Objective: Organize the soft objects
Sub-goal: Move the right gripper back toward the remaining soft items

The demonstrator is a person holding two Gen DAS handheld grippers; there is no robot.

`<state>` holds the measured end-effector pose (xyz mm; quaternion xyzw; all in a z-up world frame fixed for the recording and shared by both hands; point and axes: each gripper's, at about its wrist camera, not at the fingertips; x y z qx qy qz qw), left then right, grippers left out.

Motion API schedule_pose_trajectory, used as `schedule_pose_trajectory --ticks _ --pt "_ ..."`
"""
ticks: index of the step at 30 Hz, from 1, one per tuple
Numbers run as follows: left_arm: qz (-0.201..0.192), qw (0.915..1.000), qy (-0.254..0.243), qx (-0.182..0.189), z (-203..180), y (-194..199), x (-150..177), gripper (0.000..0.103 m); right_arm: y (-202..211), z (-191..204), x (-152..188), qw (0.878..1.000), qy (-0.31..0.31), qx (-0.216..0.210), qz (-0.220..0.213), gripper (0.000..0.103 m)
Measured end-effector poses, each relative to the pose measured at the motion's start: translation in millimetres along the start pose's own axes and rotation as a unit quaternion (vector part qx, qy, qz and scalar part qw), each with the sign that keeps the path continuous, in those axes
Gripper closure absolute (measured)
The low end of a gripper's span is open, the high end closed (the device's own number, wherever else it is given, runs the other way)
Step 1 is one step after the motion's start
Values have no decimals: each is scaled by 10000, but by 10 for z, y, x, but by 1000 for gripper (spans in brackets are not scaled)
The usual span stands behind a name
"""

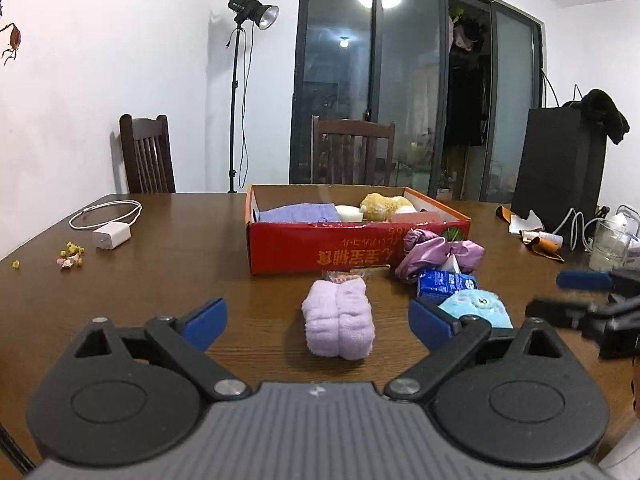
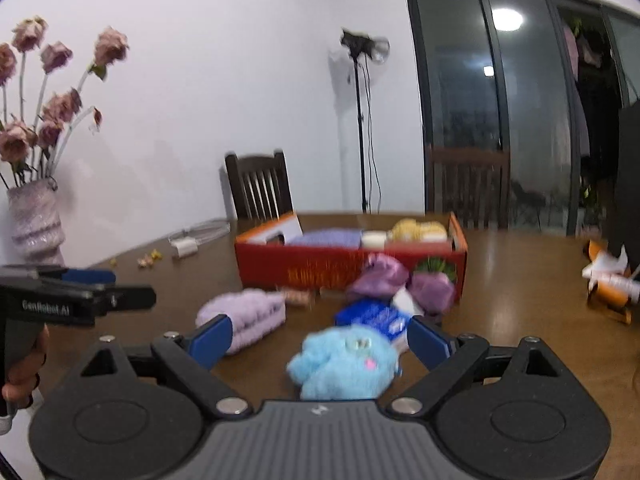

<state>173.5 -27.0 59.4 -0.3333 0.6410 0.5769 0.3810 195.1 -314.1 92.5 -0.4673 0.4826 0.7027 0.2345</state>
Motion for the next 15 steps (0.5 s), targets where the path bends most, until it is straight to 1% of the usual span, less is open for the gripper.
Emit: schedule_pose_trajectory --ticks 2,5,7,9,10,11,12,13,15 --pt "26 10000 18 67 -27 -62 7 4 -15 -16 32 9999 -118 -30 56 9" --pt "225 9997 -9 94 -114 -302 14 4 -52 -23 43 9998 -217 47 23 9" --pt "404 9991 -151 33 -203 -521 16 4 -67 -43 61 9996 -232 175 -12 9" --pt "569 9981 -191 -127 -256 -712 8 5 -95 -75 53 9994 -235 271 16 9" --pt "602 9980 -168 -119 -257 -799 4 8 -98 -88 47 9993 -238 291 24 9" --pt "668 9976 -141 -93 -246 -888 0 13 -107 -99 41 9992 -243 318 31 9" --pt "773 9969 -121 -108 -226 -965 -7 36 -117 -108 23 9991 -244 338 31 9" --pt "902 9959 -97 -68 -205 -1032 -12 55 -126 -118 13 9990 -247 360 36 9" --pt "956 9953 -62 111 -167 -1049 -4 55 -162 -132 -12 9989 -263 386 62 9"
Point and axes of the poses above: each gripper's, at about its wrist camera, not at the fingertips, and y roughly against the way its jaws point, z to its left, x to its underside, and after that the axes turned 8 degrees about z, right-handed
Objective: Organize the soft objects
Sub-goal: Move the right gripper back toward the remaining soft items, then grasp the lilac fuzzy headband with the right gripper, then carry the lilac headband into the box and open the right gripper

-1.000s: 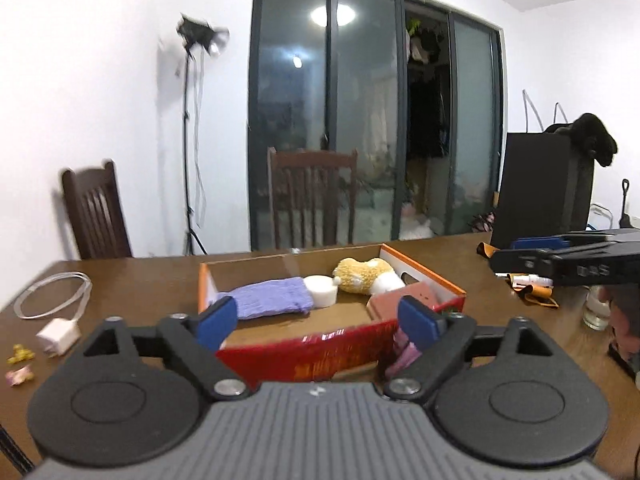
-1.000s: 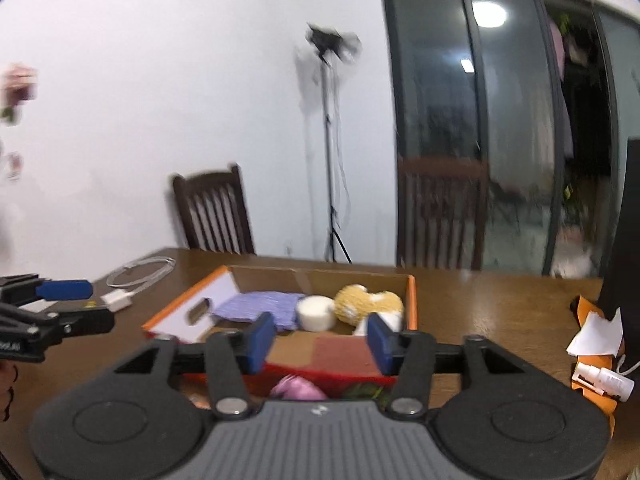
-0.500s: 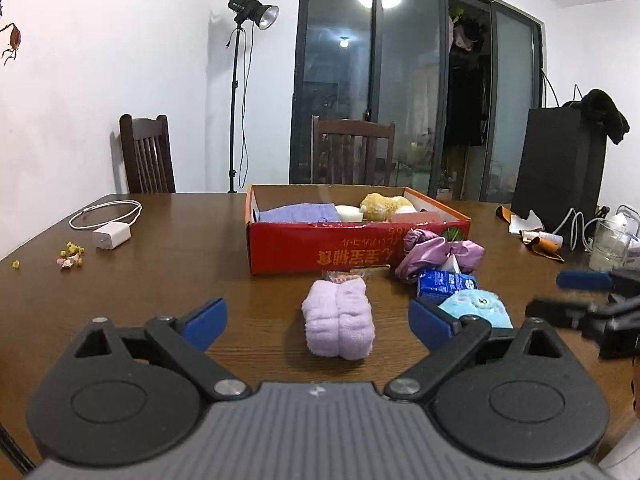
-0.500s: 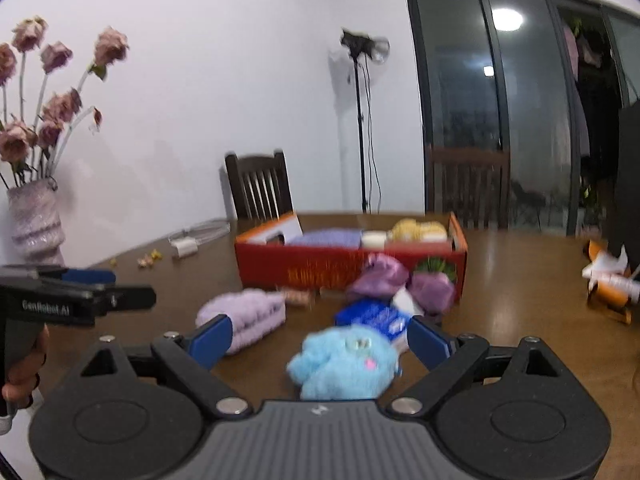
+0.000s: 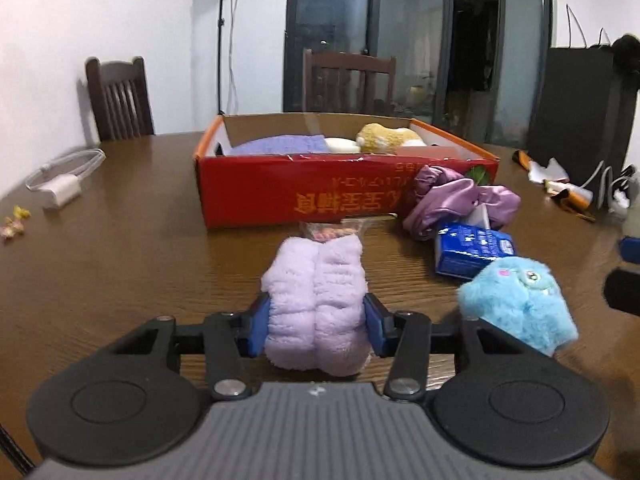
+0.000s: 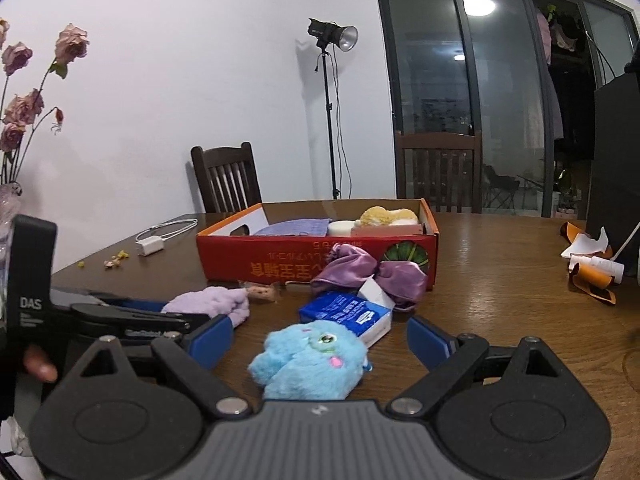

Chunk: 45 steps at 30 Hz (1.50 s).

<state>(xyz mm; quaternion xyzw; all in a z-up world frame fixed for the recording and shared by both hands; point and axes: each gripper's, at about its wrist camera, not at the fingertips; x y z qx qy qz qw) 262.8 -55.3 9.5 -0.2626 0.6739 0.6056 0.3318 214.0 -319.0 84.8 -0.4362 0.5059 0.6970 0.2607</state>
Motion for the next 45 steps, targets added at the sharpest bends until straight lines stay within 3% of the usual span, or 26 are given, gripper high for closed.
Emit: schedule_pose_trajectory --ticks 3,5,6,8,9,10,14,16,18,23,25,29,36,38,40,43,45 --pt "6 9983 -272 509 68 162 104 55 -68 1 -59 9999 -24 -104 88 10" --pt "-17 9923 -528 1117 203 326 221 53 -116 29 -110 9995 -21 -297 125 10" --pt "-76 9893 -750 1252 265 406 282 51 -146 51 -135 9991 -24 -407 146 10" --pt "-411 9909 -917 900 411 567 404 36 -260 128 -180 9972 -16 -702 247 11" --pt "-466 9929 -849 690 482 616 428 29 -321 174 -197 9963 12 -807 298 11" --pt "-478 9944 -697 630 580 666 443 29 -403 245 -213 9953 67 -898 365 13" --pt "-498 9905 405 1214 972 820 467 29 -753 521 -300 9887 103 -1323 691 25" --pt "-328 9855 881 1415 1064 801 464 31 -970 644 -346 9850 92 -1426 966 35" --pt "-240 9811 1149 1538 1100 771 470 39 -1139 760 -355 9835 111 -1259 1294 42" --pt "-38 9758 1461 1626 1060 609 409 54 -1067 878 -208 9844 137 -1191 1291 45" --pt "253 9789 1370 1493 998 515 384 63 -993 920 -98 9867 220 -1004 1255 46" --pt "320 9862 876 1370 806 538 447 64 -786 909 75 9912 168 -753 1073 46" --pt "486 9819 1042 1508 798 525 527 65 -676 831 101 9891 -42 -810 1232 48" --pt "481 9823 1019 1498 773 543 538 65 -682 798 110 9872 -135 -937 1282 57" --pt "458 9815 1026 1551 742 546 529 73 -708 756 116 9824 -352 -1221 1369 77" --pt "350 9848 769 1520 671 580 468 78 -692 793 101 9823 -223 -1295 1335 87" --pt "263 9830 746 1654 660 590 372 78 -665 808 50 9835 -143 -1267 1282 88"
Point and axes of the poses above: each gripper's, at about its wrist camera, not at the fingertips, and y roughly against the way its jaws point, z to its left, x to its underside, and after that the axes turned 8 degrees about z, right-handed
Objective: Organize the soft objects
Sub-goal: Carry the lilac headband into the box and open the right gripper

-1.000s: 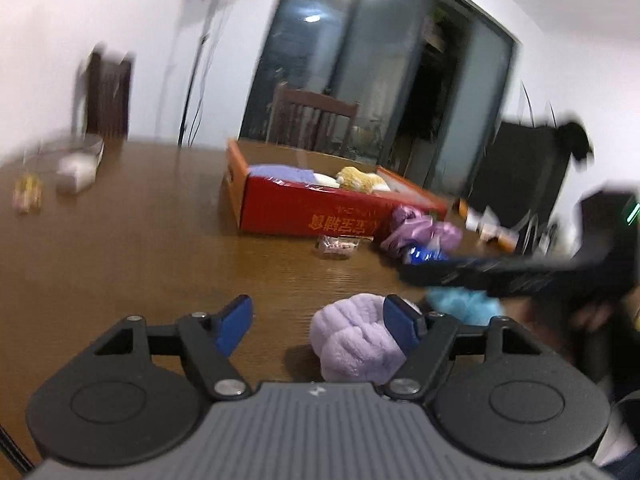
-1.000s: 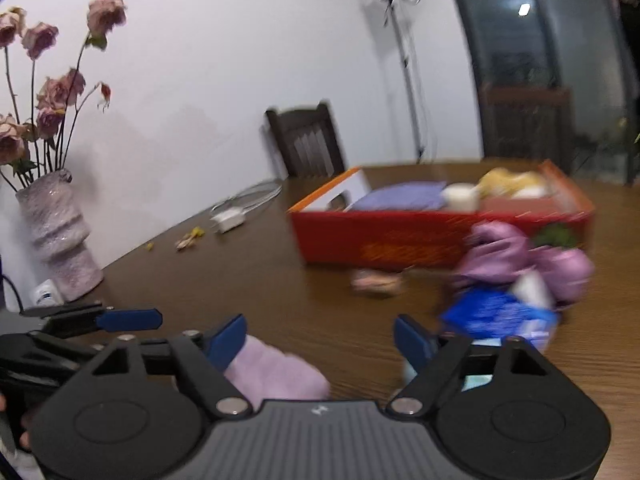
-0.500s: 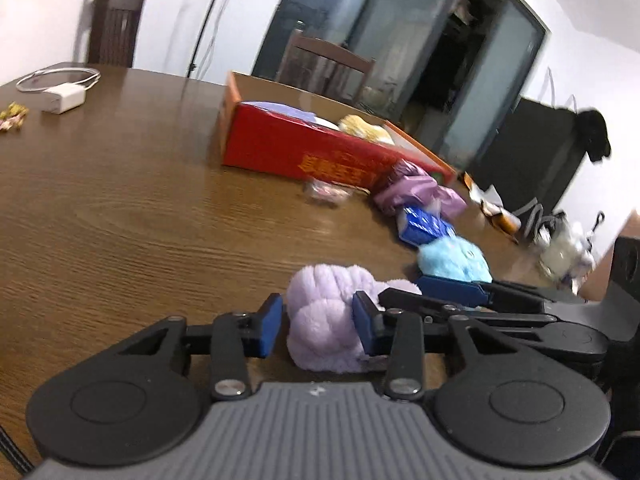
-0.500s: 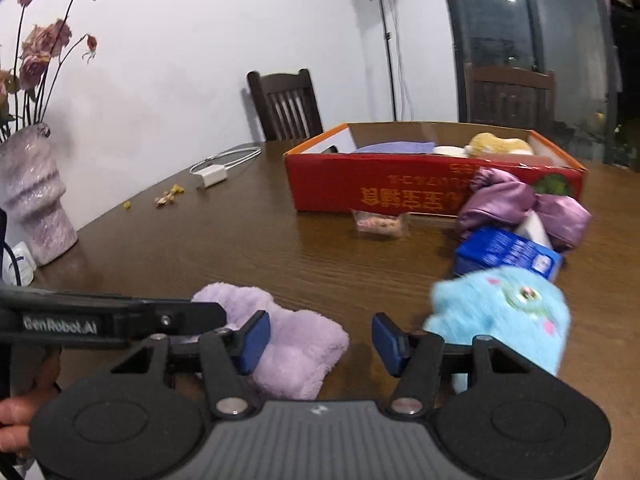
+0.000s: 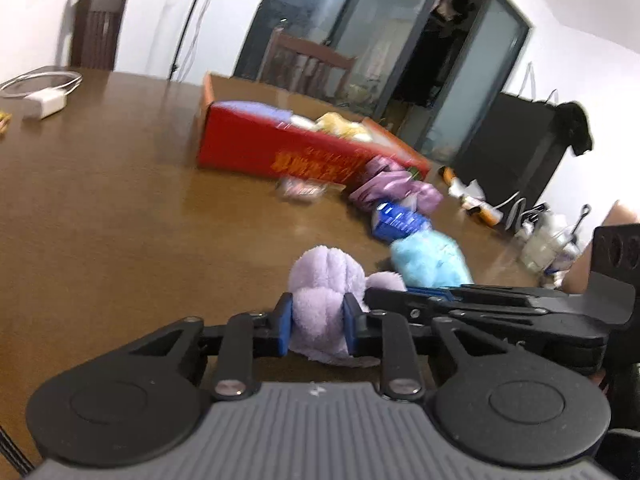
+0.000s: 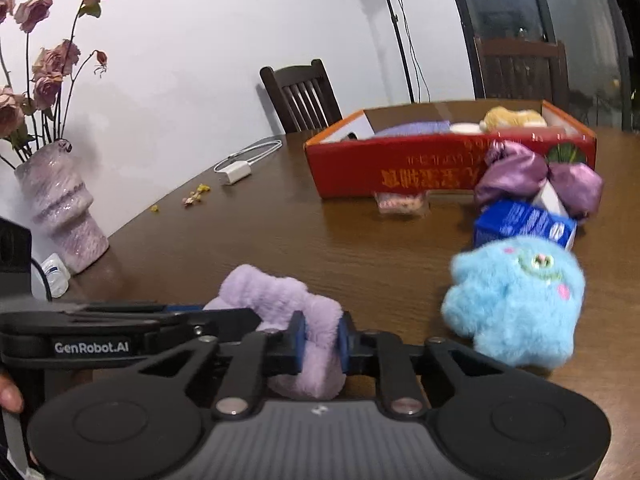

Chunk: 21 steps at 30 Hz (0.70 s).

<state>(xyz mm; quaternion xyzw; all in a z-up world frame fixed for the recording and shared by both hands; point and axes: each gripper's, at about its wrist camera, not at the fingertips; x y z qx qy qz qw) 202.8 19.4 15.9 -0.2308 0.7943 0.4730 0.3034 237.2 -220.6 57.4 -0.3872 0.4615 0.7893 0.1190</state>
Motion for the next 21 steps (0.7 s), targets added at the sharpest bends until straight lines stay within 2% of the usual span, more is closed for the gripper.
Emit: schedule_pose_trajectory --ticks 4,6,9,12,14,17,21 --pt "-465 9982 -71 378 -57 -14 -530 78 208 -120 -355 9989 139 13 -450 88" --pt "-583 9965 16 600 -70 -133 -939 78 302 -254 -688 9968 354 37 -713 88" --pt "-631 9964 -60 558 -155 -502 -1604 78 274 -538 -1306 9935 684 246 -872 88" --pt "-431 9985 -38 327 -207 -1036 -2168 78 24 -902 -1952 9955 598 452 -587 88" --pt "-98 9995 121 280 -174 -1406 -2436 78 -240 -1156 -2327 9964 512 631 -256 88" --pt "410 9980 429 202 -70 -1952 -2684 78 -688 -1485 -2644 9946 467 885 270 88" --pt "980 9941 407 -227 36 -2476 -2747 78 -1240 -1940 -2792 9923 107 826 920 88"
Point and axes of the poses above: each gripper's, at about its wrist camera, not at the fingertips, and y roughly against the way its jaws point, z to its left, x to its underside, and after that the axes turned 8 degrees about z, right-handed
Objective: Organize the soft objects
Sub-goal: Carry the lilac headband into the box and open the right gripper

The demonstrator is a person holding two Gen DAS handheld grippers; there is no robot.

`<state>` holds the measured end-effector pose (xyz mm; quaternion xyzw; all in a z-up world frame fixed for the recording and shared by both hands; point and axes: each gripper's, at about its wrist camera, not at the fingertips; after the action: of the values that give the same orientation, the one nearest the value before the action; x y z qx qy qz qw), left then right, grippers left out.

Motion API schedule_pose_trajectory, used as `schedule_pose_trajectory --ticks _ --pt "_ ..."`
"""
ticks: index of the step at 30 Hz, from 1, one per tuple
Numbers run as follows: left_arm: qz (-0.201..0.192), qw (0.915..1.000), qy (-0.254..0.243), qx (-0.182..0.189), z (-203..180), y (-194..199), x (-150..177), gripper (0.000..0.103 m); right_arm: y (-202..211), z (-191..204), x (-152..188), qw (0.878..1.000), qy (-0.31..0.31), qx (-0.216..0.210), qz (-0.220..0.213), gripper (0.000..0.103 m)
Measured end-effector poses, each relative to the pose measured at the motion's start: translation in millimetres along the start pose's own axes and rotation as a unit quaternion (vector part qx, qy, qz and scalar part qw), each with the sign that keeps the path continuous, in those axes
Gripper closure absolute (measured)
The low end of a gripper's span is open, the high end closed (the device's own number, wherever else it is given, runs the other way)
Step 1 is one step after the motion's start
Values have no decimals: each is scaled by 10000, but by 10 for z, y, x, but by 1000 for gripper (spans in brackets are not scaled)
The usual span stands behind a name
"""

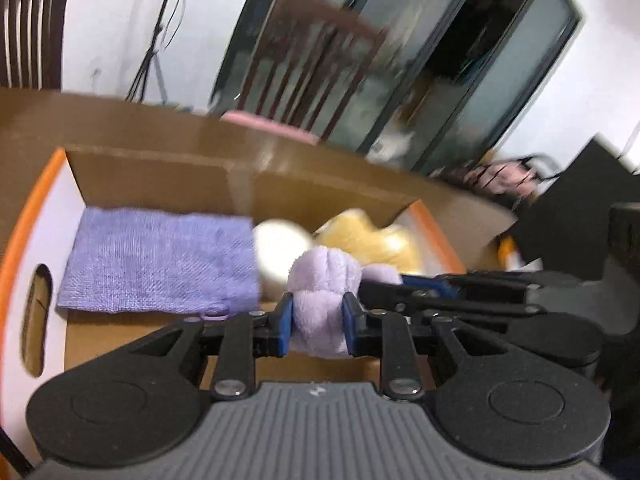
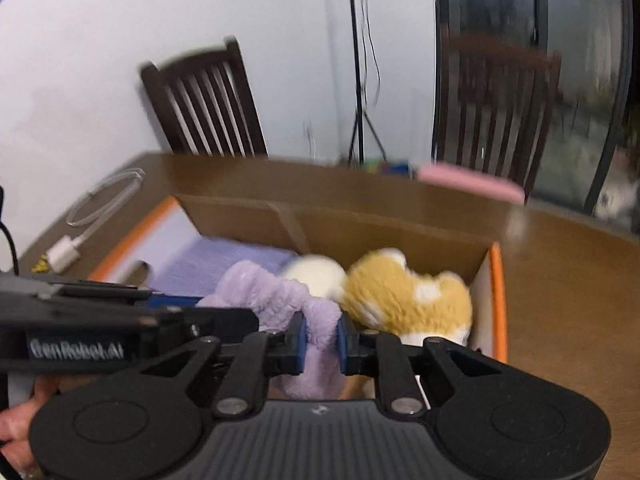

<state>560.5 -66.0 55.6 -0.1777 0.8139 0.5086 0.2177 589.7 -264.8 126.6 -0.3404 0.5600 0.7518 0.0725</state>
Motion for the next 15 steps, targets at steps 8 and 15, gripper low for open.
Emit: schedule_pose_trajectory --ticks 8,15 --pt "287 9990 -53 -351 2 -212 -43 68 -445 -147 -31 9979 -60 -82 643 80" --pt "294 9991 62 -308 89 -192 -36 53 -534 -254 -69 9959 -486 -314 695 79"
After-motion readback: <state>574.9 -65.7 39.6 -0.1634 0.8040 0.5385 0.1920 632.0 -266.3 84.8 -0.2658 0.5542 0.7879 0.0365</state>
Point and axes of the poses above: each gripper's, at about its wrist camera, not at the fingertips, and y roughly against the way its jaws point, z to its left, x to its underside, and after that the axes turned 8 degrees about z, right-handed
